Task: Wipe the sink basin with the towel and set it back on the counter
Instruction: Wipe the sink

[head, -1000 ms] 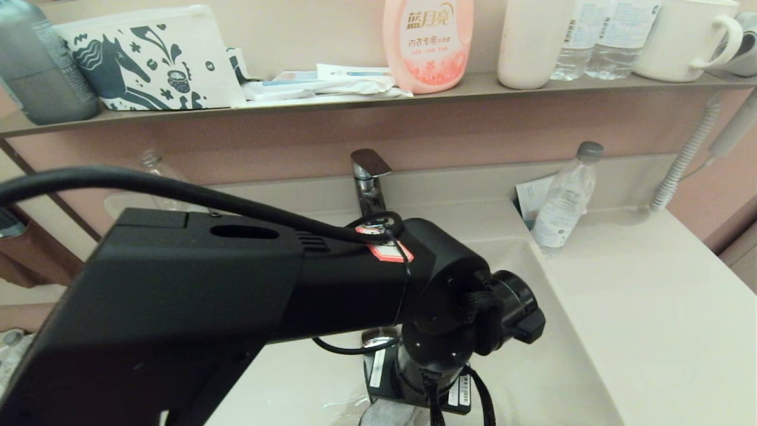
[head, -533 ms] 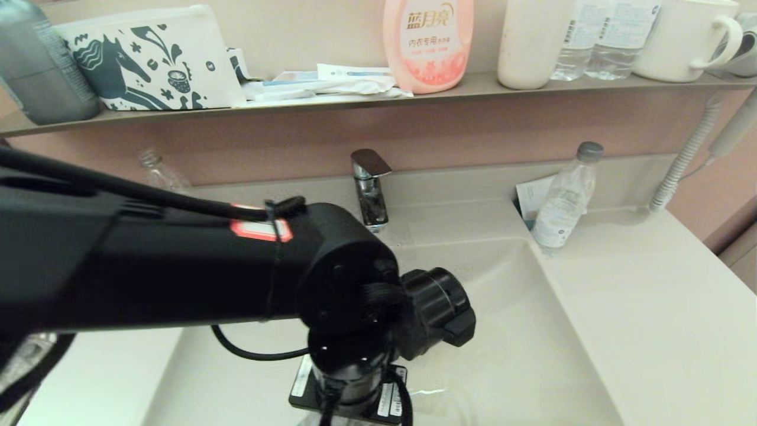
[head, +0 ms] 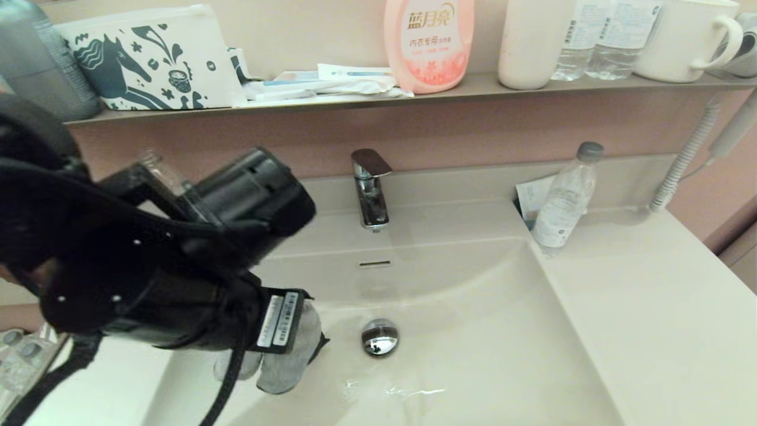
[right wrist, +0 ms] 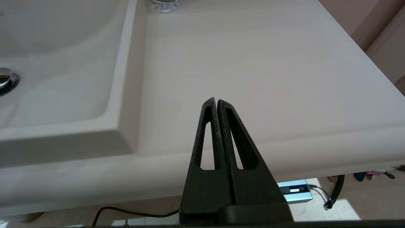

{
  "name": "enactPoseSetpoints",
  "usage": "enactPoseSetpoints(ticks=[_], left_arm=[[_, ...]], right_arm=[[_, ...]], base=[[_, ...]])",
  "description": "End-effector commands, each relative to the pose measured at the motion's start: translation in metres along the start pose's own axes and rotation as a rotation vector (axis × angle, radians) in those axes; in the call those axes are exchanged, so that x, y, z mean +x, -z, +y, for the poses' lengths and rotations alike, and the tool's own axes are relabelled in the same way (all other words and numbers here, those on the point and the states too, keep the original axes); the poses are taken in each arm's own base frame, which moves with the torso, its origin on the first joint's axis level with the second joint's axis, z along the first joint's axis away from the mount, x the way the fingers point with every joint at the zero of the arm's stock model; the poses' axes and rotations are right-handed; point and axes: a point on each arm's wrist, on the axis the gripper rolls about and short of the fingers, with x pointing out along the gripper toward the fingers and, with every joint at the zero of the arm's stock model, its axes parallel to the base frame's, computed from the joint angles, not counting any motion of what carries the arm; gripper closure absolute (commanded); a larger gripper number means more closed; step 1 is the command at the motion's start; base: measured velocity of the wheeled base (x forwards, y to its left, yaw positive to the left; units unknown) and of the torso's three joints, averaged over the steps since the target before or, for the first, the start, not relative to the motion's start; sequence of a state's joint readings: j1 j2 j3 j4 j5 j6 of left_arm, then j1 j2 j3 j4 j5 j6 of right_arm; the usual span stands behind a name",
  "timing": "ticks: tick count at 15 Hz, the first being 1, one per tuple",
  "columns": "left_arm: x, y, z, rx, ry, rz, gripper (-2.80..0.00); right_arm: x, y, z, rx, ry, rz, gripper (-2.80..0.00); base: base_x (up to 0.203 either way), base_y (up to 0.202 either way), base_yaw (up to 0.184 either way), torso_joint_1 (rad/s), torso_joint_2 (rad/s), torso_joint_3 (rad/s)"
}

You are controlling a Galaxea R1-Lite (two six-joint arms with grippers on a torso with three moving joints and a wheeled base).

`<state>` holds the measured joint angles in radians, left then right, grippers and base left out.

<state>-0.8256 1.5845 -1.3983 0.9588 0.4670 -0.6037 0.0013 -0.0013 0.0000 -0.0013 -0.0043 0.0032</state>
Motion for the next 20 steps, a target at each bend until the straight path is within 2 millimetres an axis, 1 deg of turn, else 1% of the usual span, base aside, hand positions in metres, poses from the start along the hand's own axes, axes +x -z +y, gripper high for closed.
enactPoseSetpoints(ticks=[1, 4, 6, 10, 12, 14, 15, 18, 20], left_arm=[[-0.004, -0.002, 0.031, -0.080, 0.011, -0.111, 0.00], [0.031, 0.000, 0.048, -0.145, -0.021, -0.184, 0.00], [0.054, 0.004, 0.060, -0.191, -0.017, -0.199, 0.00], [0.101, -0.007, 0.065, -0.205, -0.031, -0.259, 0.00], [0.119, -0.008, 0.070, -0.211, -0.048, -0.280, 0.00], [0.130, -0.011, 0.074, -0.223, -0.062, -0.288, 0.00], [0.134, -0.012, 0.072, -0.224, -0.059, -0.289, 0.00], [0.135, -0.014, 0.051, -0.200, -0.006, -0.321, 0.00], [0.139, -0.016, 0.037, -0.185, -0.003, -0.325, 0.00]], right_arm=[[0.000, 0.000, 0.000, 0.000, 0.000, 0.001, 0.00], [0.000, 0.000, 0.000, 0.000, 0.000, 0.001, 0.00], [0.000, 0.000, 0.000, 0.000, 0.000, 0.001, 0.00], [0.000, 0.000, 0.000, 0.000, 0.000, 0.001, 0.00], [0.000, 0.000, 0.000, 0.000, 0.000, 0.001, 0.00], [0.000, 0.000, 0.000, 0.000, 0.000, 0.001, 0.00], [0.000, 0.000, 0.000, 0.000, 0.000, 0.001, 0.00], [0.000, 0.000, 0.000, 0.000, 0.000, 0.001, 0.00], [0.000, 0.000, 0.000, 0.000, 0.000, 0.001, 0.00]], base=[[0.000, 0.000, 0.000, 0.000, 0.00, 0.000], [0.000, 0.000, 0.000, 0.000, 0.00, 0.000], [0.000, 0.000, 0.000, 0.000, 0.00, 0.000], [0.000, 0.000, 0.000, 0.000, 0.00, 0.000], [0.000, 0.000, 0.000, 0.000, 0.00, 0.000], [0.000, 0.000, 0.000, 0.000, 0.00, 0.000], [0.000, 0.000, 0.000, 0.000, 0.00, 0.000], [0.000, 0.000, 0.000, 0.000, 0.00, 0.000], [0.000, 0.000, 0.000, 0.000, 0.00, 0.000]])
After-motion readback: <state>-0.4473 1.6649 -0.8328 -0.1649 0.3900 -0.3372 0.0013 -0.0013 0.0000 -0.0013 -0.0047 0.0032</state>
